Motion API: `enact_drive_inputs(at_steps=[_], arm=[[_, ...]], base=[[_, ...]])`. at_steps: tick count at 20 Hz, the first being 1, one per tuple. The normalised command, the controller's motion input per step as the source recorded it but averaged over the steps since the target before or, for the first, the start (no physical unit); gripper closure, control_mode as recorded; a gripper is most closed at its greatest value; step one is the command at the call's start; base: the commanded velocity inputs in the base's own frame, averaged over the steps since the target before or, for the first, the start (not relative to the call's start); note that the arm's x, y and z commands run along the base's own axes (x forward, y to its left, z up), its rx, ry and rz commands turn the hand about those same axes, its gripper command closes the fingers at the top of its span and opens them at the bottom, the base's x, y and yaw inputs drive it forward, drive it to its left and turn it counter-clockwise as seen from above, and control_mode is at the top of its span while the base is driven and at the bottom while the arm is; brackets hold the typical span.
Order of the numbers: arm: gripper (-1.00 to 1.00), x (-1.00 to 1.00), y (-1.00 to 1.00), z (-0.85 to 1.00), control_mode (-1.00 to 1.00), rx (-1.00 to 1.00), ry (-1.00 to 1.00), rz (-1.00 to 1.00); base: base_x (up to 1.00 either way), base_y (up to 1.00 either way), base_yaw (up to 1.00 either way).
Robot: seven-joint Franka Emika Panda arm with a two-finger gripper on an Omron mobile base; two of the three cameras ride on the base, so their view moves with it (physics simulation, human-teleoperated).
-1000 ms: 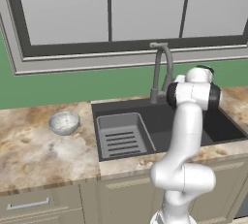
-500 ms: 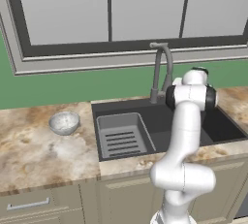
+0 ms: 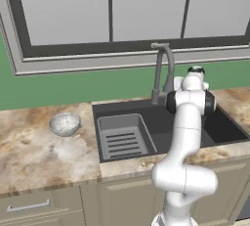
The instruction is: Rinse each bowl for a few seconds and place them down in the sink or on the counter.
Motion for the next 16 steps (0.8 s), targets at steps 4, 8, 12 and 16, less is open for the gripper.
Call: enact_drive_inputs(at_steps=[4, 8, 12, 16], arm=[[-1.00, 0.22, -0.13, -0.04, -1.00, 0.01, 0.04, 0.00], [1.00, 0.05, -0.23, -0.12, -1.00, 0.02, 0.07, 0.00], [1.00, 0.00, -0.44, -0.13, -1.00, 0.03, 0.09, -0.05], [1.00, 0.00, -0.45, -0.18, -1.00, 0.02, 0.09, -0.11]], base=[[0.00, 0.00, 0.00], [0.00, 0.00, 0.00], [0.00, 0.00, 0.00], [0.00, 0.00, 0.00]])
